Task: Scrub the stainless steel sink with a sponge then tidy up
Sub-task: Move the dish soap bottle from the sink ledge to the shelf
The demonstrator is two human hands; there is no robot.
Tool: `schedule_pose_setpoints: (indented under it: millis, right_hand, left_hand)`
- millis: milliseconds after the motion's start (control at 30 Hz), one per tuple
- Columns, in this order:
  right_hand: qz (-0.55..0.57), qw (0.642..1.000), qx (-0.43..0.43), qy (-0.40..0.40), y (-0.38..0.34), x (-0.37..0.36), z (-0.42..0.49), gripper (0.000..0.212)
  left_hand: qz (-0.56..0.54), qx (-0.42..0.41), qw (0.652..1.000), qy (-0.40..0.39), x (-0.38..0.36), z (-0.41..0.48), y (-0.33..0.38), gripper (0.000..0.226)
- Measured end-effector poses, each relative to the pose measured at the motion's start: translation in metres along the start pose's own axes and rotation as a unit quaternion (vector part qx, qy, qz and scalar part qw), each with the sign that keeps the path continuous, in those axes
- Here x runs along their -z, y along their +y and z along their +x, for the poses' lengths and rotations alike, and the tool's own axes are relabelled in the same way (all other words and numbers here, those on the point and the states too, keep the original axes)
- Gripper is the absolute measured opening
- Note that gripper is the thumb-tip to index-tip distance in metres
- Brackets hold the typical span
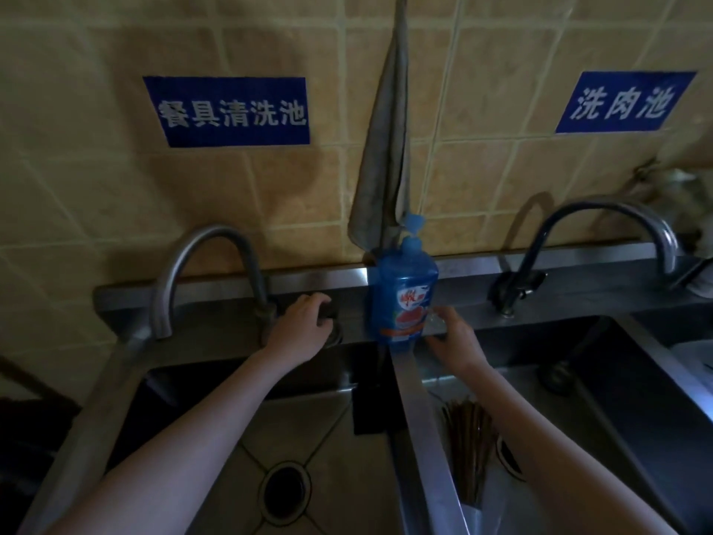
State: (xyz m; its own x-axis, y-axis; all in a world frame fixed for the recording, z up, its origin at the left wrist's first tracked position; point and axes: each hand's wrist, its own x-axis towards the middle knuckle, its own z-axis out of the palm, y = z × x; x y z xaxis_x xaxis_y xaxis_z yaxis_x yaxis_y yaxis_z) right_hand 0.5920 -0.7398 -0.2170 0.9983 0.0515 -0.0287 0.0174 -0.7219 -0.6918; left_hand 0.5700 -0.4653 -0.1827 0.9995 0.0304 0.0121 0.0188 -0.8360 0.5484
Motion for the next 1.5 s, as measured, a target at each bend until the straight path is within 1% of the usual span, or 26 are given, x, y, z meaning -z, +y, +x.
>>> schedule_pose_setpoints:
  millis: [100, 167, 233, 367, 433, 533, 600, 667, 733, 867, 933, 1033, 1133, 1233, 1333, 1500]
  right_hand:
    - [0.02, 1.0, -0.01, 0.004, 0.016, 0.002, 0.02, 0.053]
    - [0.036, 0.999, -0.025, -0.012, 0.025, 0.002, 0.034, 0.06]
    - [0.06, 0.997, -0.032, -0.021, 0.032, 0.0, 0.046, 0.066]
    - [0.103, 0.993, -0.033, -0.041, 0.038, -0.007, 0.068, 0.074]
    - [0.135, 0.989, -0.017, -0.058, 0.038, -0.01, 0.076, 0.077]
    - [0.16, 0.986, -0.005, -0.052, 0.036, -0.018, 0.087, 0.08]
    - [0.194, 0.979, -0.001, -0.065, 0.036, -0.023, 0.094, 0.08]
    - [0.225, 0.971, 0.022, -0.081, 0.041, -0.029, 0.101, 0.077]
    - [0.243, 0.965, 0.033, -0.095, 0.047, -0.033, 0.106, 0.079]
    - [0.244, 0.959, 0.051, -0.132, 0.055, -0.035, 0.116, 0.094]
    - [0.24, 0.958, 0.056, -0.147, 0.057, -0.036, 0.12, 0.099]
    - [0.228, 0.957, 0.071, -0.166, 0.058, -0.037, 0.125, 0.108]
    - [0.209, 0.959, 0.083, -0.173, 0.06, -0.036, 0.129, 0.11]
    - [0.215, 0.958, 0.071, -0.178, 0.062, -0.038, 0.13, 0.106]
    - [0.216, 0.96, 0.079, -0.159, 0.062, -0.04, 0.125, 0.102]
    - [0.228, 0.958, 0.081, -0.155, 0.059, -0.044, 0.109, 0.093]
  left_hand:
    - [-0.016, 0.014, 0.999, -0.024, -0.021, 0.021, 0.005, 0.034]
    - [-0.041, 0.025, 0.998, -0.029, -0.033, 0.034, 0.008, 0.039]
    - [-0.082, 0.039, 0.996, -0.023, -0.044, 0.045, 0.011, 0.046]
    - [-0.146, 0.05, 0.987, -0.035, -0.068, 0.062, 0.018, 0.066]
    - [-0.186, 0.049, 0.981, -0.039, -0.076, 0.07, 0.02, 0.075]
    - [-0.248, 0.037, 0.967, -0.043, -0.088, 0.08, 0.025, 0.084]
    - [-0.274, 0.028, 0.96, -0.046, -0.095, 0.085, 0.028, 0.087]
    - [-0.292, 0.016, 0.955, -0.052, -0.1, 0.091, 0.031, 0.084]
    - [-0.303, 0.003, 0.951, -0.058, -0.105, 0.097, 0.03, 0.082]
    - [-0.328, -0.009, 0.941, -0.085, -0.108, 0.105, 0.029, 0.082]
    - [-0.343, -0.024, 0.935, -0.093, -0.11, 0.108, 0.026, 0.09]
    - [-0.345, -0.022, 0.933, -0.099, -0.109, 0.11, 0.023, 0.104]
    - [-0.35, -0.023, 0.932, -0.087, -0.108, 0.11, 0.023, 0.099]
    - [-0.354, -0.025, 0.932, -0.077, -0.107, 0.107, 0.023, 0.088]
    - [-0.355, -0.021, 0.931, -0.077, -0.102, 0.099, 0.025, 0.083]
    - [-0.37, -0.017, 0.926, -0.072, -0.09, 0.082, 0.023, 0.088]
